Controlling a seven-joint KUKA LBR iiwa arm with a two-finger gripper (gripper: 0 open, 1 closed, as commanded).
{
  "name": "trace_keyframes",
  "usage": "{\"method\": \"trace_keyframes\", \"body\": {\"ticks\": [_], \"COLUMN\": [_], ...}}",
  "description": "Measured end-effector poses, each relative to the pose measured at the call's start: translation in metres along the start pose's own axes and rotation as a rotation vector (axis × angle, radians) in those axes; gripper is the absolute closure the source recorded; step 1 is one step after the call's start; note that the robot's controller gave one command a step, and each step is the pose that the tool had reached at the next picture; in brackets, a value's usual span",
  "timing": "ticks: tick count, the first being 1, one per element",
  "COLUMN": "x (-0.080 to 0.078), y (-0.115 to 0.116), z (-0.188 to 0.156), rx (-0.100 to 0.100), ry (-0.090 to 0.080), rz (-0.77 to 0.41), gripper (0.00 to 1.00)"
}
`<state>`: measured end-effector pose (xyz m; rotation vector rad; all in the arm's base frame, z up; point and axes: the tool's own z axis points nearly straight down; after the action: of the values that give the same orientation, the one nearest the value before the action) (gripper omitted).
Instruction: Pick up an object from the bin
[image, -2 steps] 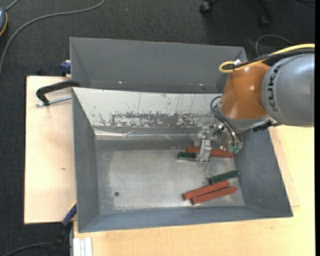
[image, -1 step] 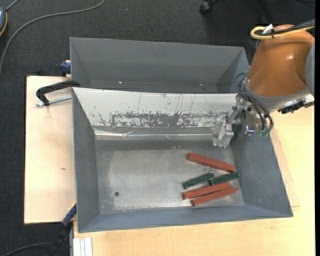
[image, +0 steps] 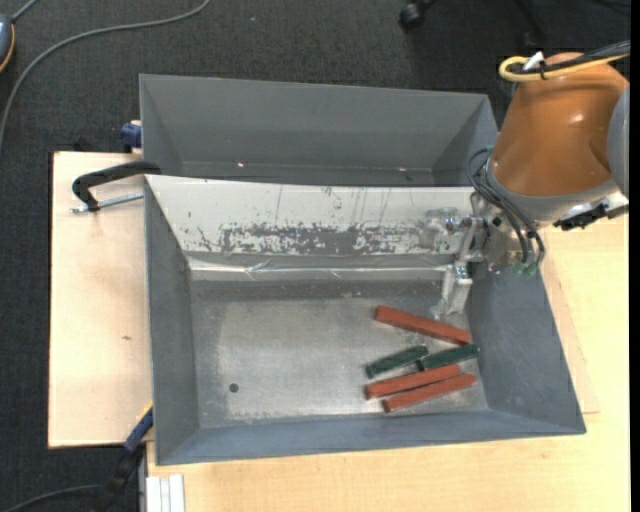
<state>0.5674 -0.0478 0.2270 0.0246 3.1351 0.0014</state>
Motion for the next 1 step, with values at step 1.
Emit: {"method": "trace_keyframes", "body": {"ticks": [1], "x": [-0.0081], "y": [-0.0068], "z": [0.1573], "rx": [-0.001], "ry": [0.007], "rz": [-0.085], "gripper": [0.0]}}
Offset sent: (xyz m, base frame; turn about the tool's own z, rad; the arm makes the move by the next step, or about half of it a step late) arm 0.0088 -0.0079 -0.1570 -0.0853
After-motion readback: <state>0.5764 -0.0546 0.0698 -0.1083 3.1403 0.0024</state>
